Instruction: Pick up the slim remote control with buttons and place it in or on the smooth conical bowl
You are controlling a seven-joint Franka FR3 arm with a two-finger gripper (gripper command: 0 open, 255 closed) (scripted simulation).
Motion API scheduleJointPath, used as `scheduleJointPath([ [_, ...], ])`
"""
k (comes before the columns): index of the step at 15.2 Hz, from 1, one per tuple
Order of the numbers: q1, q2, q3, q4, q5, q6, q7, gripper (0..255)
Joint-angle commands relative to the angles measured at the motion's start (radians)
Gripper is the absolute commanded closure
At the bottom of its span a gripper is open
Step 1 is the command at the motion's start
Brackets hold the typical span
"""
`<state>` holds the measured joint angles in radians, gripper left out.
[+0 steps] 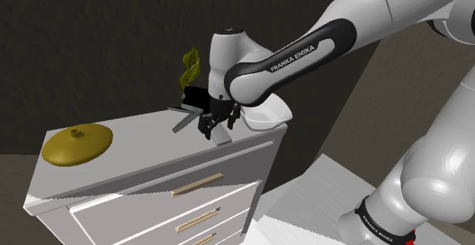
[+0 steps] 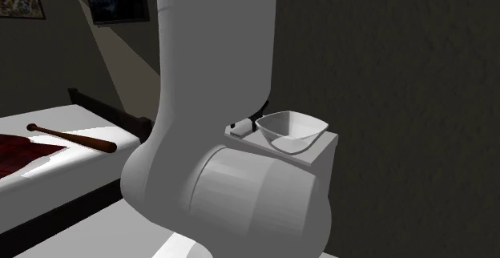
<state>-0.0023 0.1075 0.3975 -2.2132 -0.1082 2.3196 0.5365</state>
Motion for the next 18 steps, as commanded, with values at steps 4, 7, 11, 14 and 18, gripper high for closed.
scheduleJointPath([
  [4,0.000,0.002,0.000,-0.003,-0.001,0.005,0.001,0],
  [7,0.000,0.002,0.000,-0.003,-0.001,0.005,0.001,255],
  [11,0.000,0.002,0.000,-0.003,-0.001,0.005,0.001,255],
  [14,0.000,0.001,0.000,-0.003,-0.001,0.005,0.001,255],
  [18,-0.001,-0.016,0.001,0.006,0.010,-0.020,-0.008,255],
])
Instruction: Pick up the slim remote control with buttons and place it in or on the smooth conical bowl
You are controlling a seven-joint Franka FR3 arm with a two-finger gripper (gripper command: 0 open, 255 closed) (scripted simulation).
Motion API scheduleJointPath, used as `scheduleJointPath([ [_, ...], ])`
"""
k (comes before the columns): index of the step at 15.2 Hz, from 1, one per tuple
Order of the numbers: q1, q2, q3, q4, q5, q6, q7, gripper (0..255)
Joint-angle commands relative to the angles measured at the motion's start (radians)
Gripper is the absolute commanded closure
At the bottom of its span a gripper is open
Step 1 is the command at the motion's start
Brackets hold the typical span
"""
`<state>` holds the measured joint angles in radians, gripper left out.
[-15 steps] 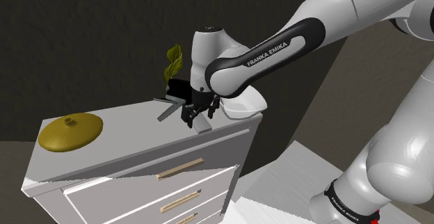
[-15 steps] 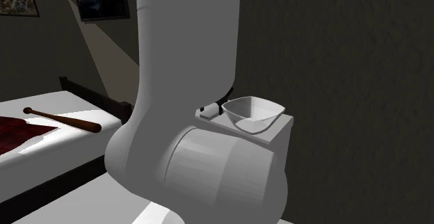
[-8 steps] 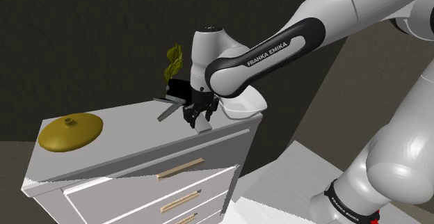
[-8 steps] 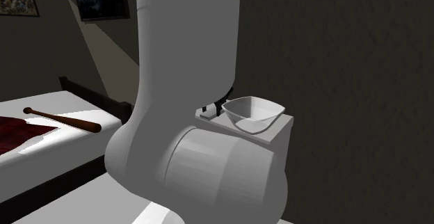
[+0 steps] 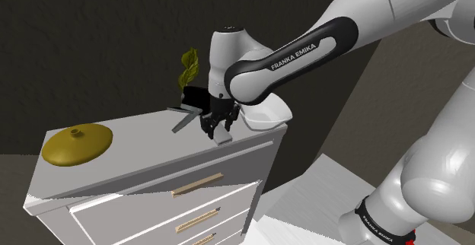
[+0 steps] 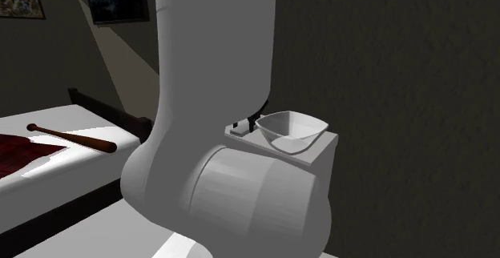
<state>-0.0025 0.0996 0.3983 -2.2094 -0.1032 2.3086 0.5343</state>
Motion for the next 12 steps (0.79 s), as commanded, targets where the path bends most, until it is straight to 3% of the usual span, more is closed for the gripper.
scheduleJointPath([
  [1,-0.002,-0.017,0.001,0.007,0.010,-0.022,-0.010,255],
  [12,-0.006,-0.097,0.003,0.076,0.057,-0.162,-0.046,255],
])
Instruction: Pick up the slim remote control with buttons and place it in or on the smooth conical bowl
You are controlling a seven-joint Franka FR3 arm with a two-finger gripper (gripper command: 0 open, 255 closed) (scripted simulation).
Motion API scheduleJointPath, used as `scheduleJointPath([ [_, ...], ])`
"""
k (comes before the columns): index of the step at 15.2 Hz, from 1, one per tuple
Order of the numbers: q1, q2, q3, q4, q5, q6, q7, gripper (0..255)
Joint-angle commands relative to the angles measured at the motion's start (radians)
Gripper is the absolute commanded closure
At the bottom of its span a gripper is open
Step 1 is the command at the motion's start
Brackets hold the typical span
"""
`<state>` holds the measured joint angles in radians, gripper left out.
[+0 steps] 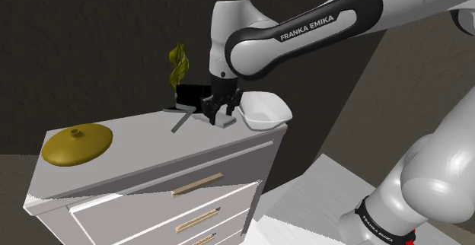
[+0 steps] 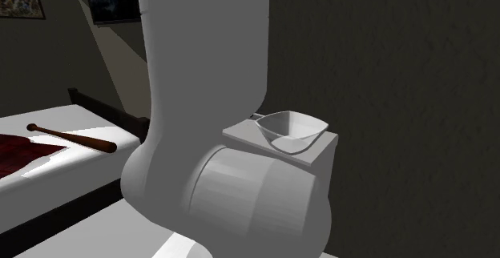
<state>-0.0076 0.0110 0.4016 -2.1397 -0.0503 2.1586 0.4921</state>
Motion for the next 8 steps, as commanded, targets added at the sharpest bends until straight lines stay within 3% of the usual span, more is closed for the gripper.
scheduleJointPath([
  [1,-0.001,-0.015,-0.001,0.013,0.007,-0.025,-0.007,255],
  [8,-0.002,-0.050,-0.003,0.072,0.025,-0.116,-0.022,255],
])
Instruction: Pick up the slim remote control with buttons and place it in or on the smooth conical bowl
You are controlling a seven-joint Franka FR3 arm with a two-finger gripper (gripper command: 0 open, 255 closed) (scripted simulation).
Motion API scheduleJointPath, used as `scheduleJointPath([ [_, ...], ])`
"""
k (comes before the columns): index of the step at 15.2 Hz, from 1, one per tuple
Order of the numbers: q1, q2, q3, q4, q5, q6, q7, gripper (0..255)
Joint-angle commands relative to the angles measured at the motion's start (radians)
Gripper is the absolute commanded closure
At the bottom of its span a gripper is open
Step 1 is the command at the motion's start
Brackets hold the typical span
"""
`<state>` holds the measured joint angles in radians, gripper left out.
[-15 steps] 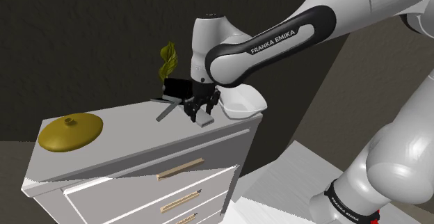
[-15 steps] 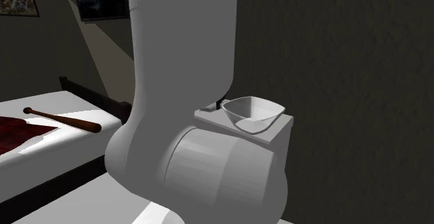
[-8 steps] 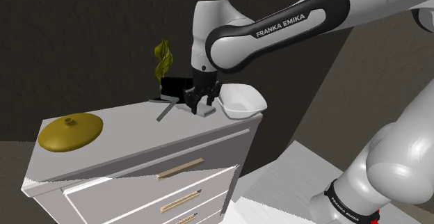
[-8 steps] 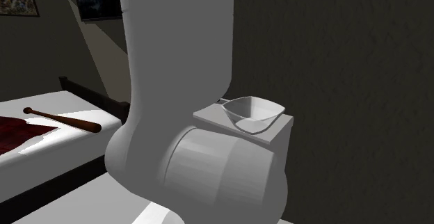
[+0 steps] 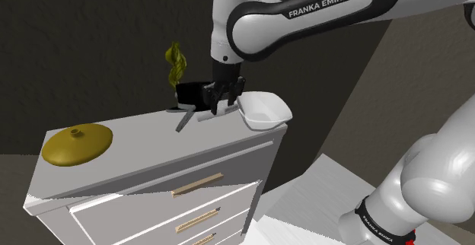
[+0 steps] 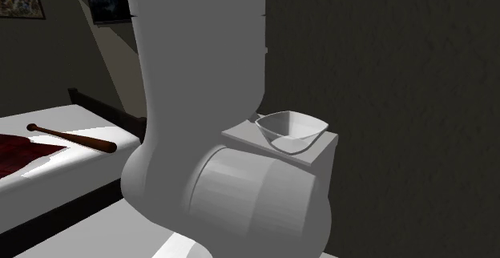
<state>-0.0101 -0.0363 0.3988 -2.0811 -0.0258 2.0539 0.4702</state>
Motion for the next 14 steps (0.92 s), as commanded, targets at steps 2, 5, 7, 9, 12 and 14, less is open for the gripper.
scheduleJointPath([
  [2,0.000,-0.011,-0.001,0.032,0.004,-0.038,-0.004,255],
  [5,-0.001,-0.022,-0.002,0.062,0.009,-0.077,-0.008,255],
  [7,-0.001,-0.028,-0.003,0.083,0.012,-0.103,-0.011,255],
  [9,-0.010,-0.062,-0.015,0.059,0.025,-0.111,-0.038,255],
  [12,-0.033,-0.153,-0.055,-0.033,0.055,-0.104,-0.115,255],
  [14,-0.045,-0.209,-0.086,-0.088,0.068,-0.104,-0.166,255],
])
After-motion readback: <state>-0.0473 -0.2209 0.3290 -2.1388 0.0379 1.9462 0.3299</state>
